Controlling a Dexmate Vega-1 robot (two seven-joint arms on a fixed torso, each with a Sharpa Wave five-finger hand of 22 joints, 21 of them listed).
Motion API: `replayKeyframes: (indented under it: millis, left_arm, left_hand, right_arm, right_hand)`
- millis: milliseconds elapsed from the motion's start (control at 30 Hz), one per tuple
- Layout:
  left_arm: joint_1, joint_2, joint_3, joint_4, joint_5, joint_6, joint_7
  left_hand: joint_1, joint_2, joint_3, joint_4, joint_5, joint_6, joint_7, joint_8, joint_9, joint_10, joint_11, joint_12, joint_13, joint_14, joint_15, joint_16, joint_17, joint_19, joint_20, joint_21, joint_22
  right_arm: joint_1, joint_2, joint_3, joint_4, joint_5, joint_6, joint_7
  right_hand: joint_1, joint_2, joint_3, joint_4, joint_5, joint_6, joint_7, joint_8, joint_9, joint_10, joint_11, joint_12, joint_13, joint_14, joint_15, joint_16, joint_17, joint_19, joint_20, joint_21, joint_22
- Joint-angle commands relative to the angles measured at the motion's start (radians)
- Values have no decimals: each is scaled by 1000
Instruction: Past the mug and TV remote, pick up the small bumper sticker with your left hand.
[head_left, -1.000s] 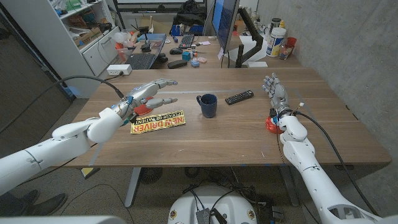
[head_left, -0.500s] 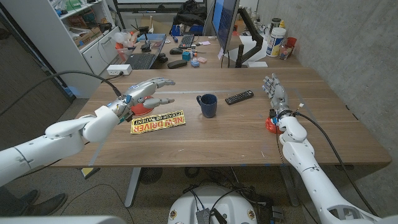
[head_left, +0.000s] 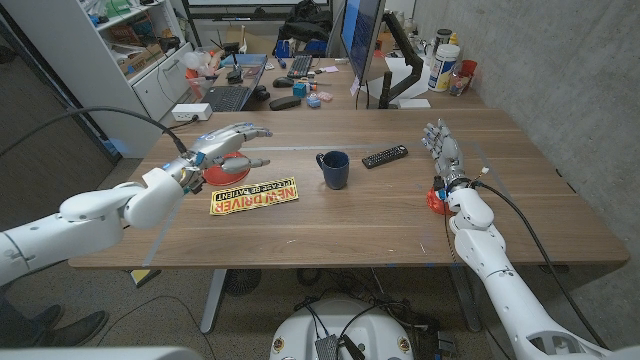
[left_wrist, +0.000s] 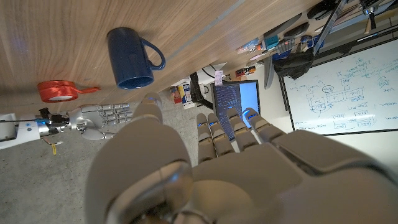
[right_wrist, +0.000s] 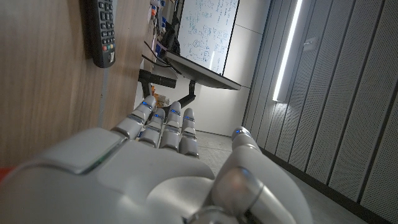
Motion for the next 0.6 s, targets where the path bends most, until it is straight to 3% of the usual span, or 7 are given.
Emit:
replayKeyframes:
  millis: [33, 433, 600]
  left_arm:
    - [-20, 35, 33, -5, 24, 36, -10]
    - [-68, 30, 78, 6, 70, 42, -36]
    - [-81, 28, 95, 10, 91, 45, -40]
  left_hand:
    - [17, -3, 5, -9, 6, 9, -5, 8, 6, 9, 0, 3, 1, 9, -60, 6, 5, 10, -3, 6, 1]
    - [36, -8, 8, -21, 7, 5, -8, 5, 6, 10, -3, -1, 2, 12, -63, 3, 4, 16, -8, 6, 1]
    - [51, -13, 10, -30, 8, 9, -21, 6, 5, 21, -18, 0, 2, 18, -75, 3, 4, 14, 1, 4, 1]
  right_arm:
    - [-6, -1, -2, -6, 1, -6, -5]
    - [-11, 3, -3, -11, -1, -5, -15]
    - [-10, 5, -5, -9, -2, -4, -17]
  right_hand:
    - [-7, -1, -1, -5, 5, 8, -3, -1, 2, 7, -1, 0, 3, 9, 2, 0, 3, 2, -3, -3, 2]
    - [-8, -2, -2, -5, 5, 9, -2, 0, 2, 9, -1, 0, 3, 10, 2, 0, 3, 2, -3, -3, 2]
    - [-9, -3, -3, -5, 6, 9, -3, -1, 2, 9, -1, 0, 3, 10, 2, 0, 3, 2, -2, -3, 2]
